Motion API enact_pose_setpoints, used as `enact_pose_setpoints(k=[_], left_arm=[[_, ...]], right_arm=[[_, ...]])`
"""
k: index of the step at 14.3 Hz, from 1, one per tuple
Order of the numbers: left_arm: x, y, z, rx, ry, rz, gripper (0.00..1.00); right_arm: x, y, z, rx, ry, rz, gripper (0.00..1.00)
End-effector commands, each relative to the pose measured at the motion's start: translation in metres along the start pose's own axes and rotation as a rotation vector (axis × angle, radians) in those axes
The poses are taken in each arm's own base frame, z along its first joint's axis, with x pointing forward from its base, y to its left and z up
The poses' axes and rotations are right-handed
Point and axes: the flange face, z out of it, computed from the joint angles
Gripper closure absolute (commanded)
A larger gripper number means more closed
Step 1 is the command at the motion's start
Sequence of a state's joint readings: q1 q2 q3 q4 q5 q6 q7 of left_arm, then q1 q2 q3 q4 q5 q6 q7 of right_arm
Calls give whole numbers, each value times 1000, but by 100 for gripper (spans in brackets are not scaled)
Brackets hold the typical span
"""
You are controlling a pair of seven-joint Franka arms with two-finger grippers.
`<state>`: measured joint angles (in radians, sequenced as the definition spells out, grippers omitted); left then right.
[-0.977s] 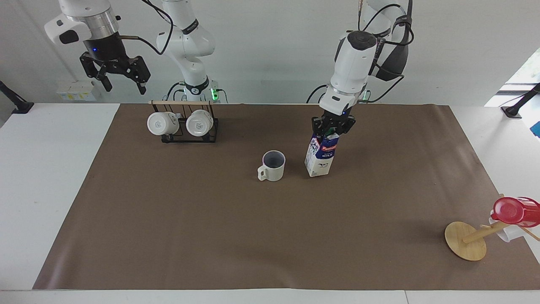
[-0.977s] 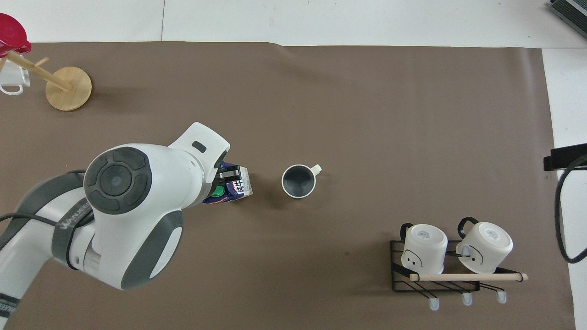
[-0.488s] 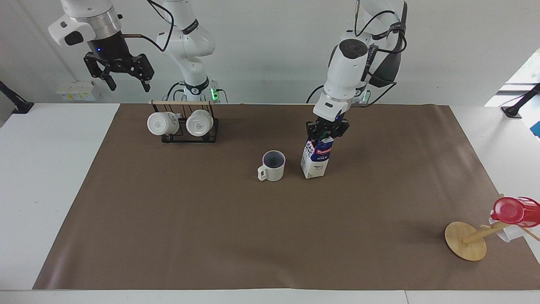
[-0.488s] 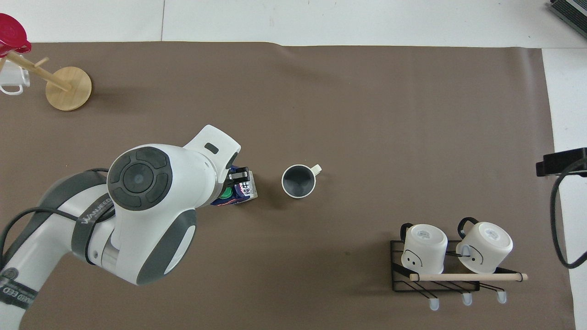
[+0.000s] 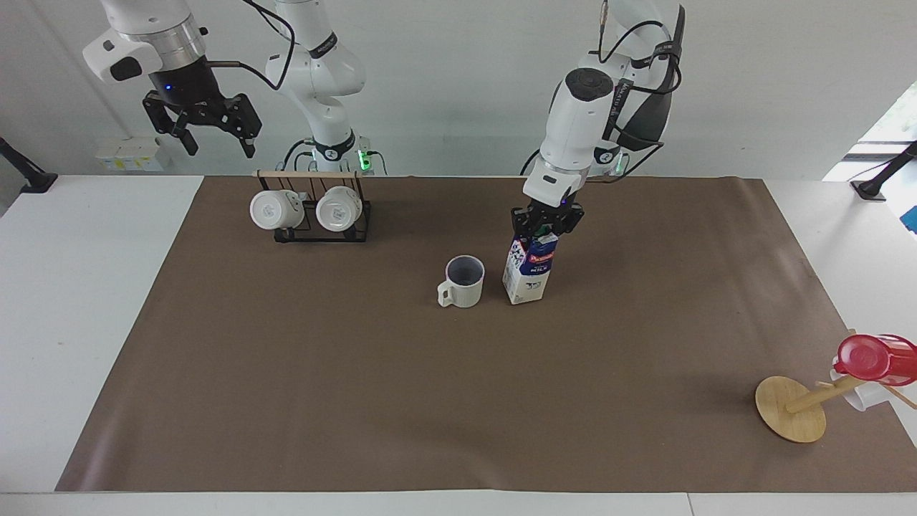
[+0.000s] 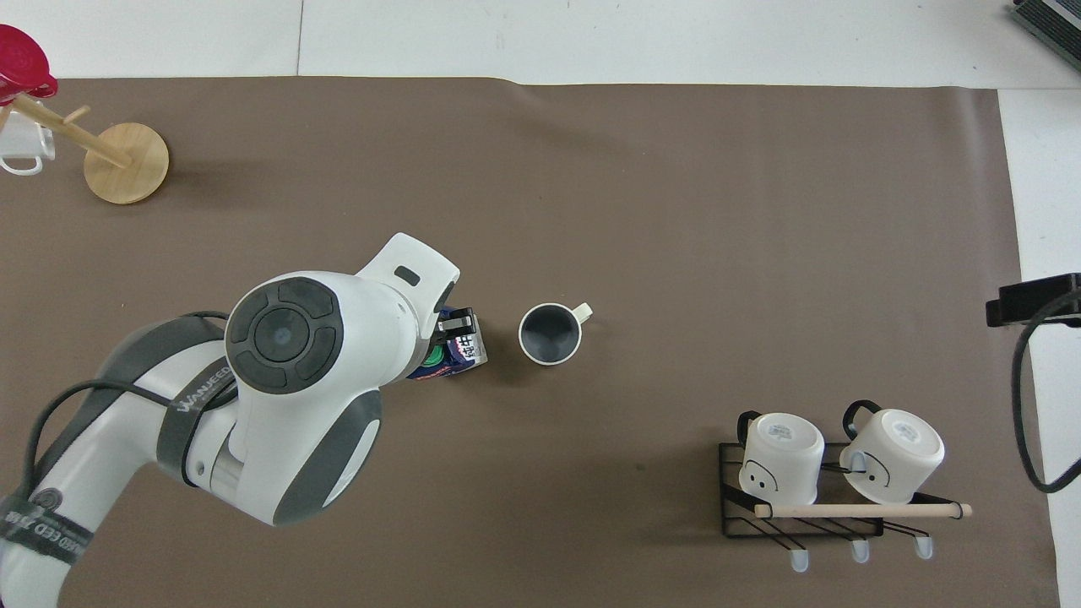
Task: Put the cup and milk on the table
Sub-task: 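Lower the milk carton beside the black mug with the left gripper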
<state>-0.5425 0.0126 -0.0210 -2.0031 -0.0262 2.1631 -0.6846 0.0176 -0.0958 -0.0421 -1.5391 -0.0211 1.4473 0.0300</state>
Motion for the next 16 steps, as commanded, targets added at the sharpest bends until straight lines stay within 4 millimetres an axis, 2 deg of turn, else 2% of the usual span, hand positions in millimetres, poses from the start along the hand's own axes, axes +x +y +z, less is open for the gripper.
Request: enact_pose_setpoints(k=[1, 5, 6, 7, 10, 13, 16], left_arm=[[7, 8, 0, -8, 11, -2, 46], [5, 13, 0, -14, 16, 7, 43], [5, 13, 1, -13, 15, 7, 36], [5, 13, 1, -13, 15, 7, 23], [4, 13, 1, -13, 15, 7, 14], [2, 16, 1, -16, 14, 12, 0], [-3, 22, 0, -18, 12, 13, 0]], right_arm=[[-5, 2, 2, 18, -9, 14, 0], [-6, 4, 6, 18, -15, 18, 0], [-6, 4, 6, 18, -15, 18, 0], [-6, 4, 6, 18, -15, 17, 0], [-5, 4, 7, 18, -14, 18, 0], [-6, 7, 7, 18, -15, 20, 0], [-6, 7, 7, 18, -15, 21, 0]])
